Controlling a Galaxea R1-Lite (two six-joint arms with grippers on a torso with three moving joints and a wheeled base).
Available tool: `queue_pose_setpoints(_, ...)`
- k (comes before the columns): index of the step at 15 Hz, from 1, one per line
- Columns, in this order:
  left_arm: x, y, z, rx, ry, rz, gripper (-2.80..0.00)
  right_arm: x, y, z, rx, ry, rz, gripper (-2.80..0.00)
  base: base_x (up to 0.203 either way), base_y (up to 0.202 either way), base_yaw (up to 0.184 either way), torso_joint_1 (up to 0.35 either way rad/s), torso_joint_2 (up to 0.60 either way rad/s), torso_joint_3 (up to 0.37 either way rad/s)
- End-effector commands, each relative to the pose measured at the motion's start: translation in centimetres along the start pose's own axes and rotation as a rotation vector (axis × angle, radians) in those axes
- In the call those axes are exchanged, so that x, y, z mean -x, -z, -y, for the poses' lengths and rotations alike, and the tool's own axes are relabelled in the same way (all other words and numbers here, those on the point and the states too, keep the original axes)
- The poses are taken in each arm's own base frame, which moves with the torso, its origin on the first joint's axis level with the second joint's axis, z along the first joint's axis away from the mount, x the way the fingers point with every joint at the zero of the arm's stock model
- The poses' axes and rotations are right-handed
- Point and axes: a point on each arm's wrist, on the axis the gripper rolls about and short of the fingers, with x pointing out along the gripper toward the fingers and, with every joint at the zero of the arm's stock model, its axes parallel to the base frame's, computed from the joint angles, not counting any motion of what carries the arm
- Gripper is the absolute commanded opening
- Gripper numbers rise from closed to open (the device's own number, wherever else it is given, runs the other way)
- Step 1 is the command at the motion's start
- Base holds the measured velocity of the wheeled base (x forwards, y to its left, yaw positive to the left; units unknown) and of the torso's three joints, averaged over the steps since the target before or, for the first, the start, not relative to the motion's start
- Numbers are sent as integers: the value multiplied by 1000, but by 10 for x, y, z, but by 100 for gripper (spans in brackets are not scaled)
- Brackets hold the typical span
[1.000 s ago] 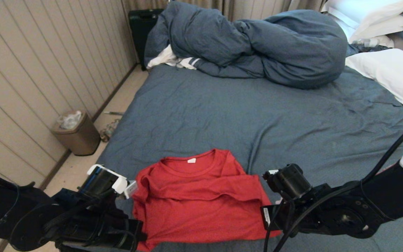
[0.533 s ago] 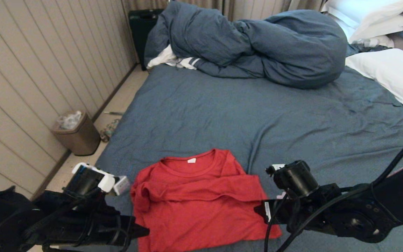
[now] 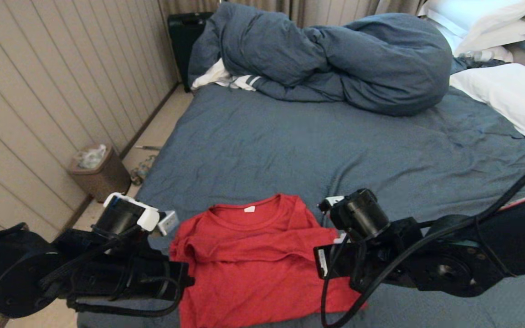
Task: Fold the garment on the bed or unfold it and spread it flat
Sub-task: Fold the red T-shirt
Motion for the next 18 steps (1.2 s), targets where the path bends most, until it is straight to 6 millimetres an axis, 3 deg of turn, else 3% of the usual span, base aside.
queue_pose_setpoints(1, -21, -11, 8, -12, 0, -44, -280, -27, 9, -10, 28, 10, -62, -280, 0, 0, 0, 0, 0, 0)
queue_pose_setpoints(5, -62, -17, 35, -67, -54, -131, -280, -62, 8, -22, 44, 24, -93, -280, 0, 0, 0, 0, 0, 0)
queue_pose_setpoints(8, -83, -14, 35, -51, -90, -140, -280, -75, 1, -27, 53, 22, -80, -280, 0, 0, 0, 0, 0, 0)
queue_pose_setpoints(14, -106, -52, 17, 8, -115, -26, -280, -98, -14, -31, 75, 82, -24, -280, 0, 0, 0, 0, 0, 0)
queue_pose_setpoints(18, -103, -82, 14, 27, -105, 65, -280, -111, -44, -34, 38, 127, 84, -280, 0, 0, 0, 0, 0, 0)
